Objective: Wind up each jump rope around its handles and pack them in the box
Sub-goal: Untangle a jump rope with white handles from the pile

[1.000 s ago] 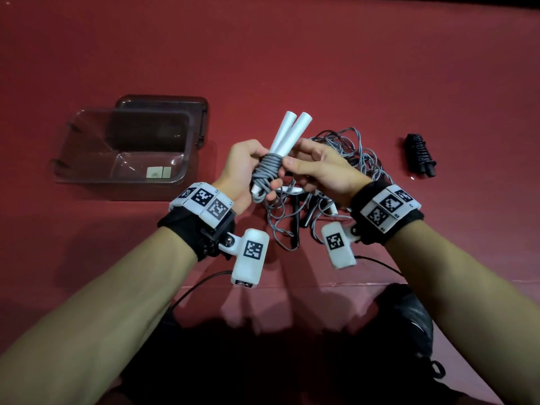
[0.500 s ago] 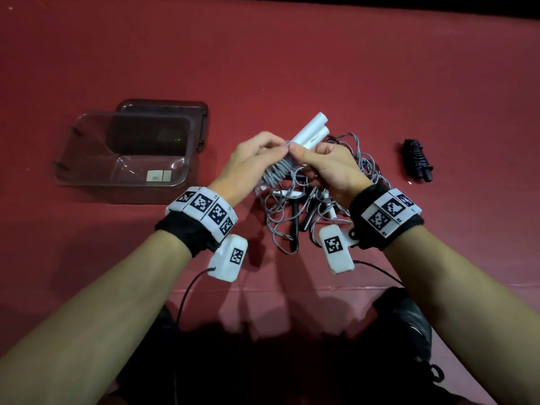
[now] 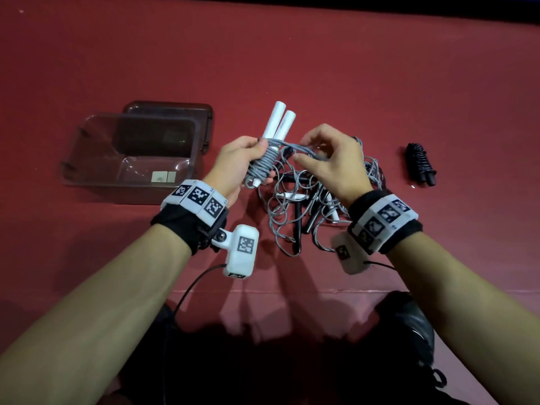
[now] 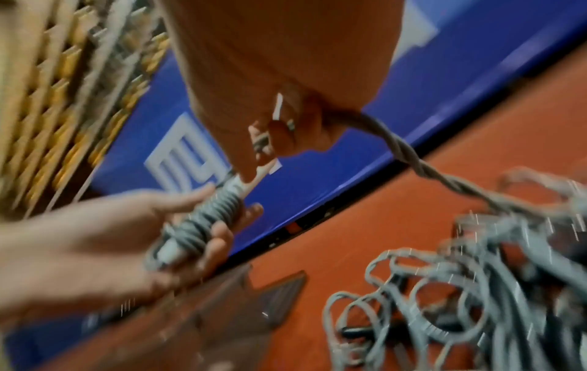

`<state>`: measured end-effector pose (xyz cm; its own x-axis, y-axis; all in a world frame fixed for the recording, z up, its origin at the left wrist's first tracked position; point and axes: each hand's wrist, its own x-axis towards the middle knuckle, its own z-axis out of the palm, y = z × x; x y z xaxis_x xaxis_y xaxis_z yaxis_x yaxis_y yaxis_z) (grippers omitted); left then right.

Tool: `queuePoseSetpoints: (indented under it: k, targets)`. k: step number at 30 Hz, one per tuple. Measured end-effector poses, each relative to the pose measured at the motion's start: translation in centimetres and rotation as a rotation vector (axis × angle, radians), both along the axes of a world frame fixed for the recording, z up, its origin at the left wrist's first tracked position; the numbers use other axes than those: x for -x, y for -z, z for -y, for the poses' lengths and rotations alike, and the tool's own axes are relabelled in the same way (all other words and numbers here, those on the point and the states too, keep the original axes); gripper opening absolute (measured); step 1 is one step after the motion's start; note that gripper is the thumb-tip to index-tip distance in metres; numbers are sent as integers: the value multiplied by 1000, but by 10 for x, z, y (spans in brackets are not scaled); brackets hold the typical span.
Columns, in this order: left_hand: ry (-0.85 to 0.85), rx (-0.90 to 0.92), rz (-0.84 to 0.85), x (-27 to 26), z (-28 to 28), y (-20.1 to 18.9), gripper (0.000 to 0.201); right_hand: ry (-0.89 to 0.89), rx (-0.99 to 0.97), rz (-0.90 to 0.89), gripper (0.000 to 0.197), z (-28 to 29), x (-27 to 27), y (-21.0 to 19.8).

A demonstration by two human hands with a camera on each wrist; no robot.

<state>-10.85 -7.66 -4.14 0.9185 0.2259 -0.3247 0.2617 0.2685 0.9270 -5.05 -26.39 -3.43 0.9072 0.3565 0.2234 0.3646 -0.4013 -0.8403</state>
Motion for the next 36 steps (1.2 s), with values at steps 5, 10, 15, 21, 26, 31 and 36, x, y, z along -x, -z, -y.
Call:
queuePoseSetpoints:
  k: [5, 10, 15, 21, 26, 31, 36]
  targets:
    - [-59, -70, 0, -1, 7, 6, 11, -38, 357, 394, 24, 4, 0, 1]
    - [-97, -96, -10, 0, 9, 13, 11, -142, 645, 370, 31, -3, 4, 8]
    - [-77, -86, -22, 0, 13, 14, 13, -55, 576, 194, 13, -14, 13, 15]
    - [-2, 84, -73, 1, 8, 7, 33, -77, 365, 352, 24, -7, 18, 9]
    - [-10, 107, -104, 3, 13, 8, 37, -56, 438, 526, 23, 0, 5, 7]
    - [-68, 34, -50, 2, 15, 12, 24, -19, 461, 315, 28, -1, 3, 7]
    - [-118, -22, 26, 2, 20, 15, 14, -208, 86, -248, 15, -3, -3, 2]
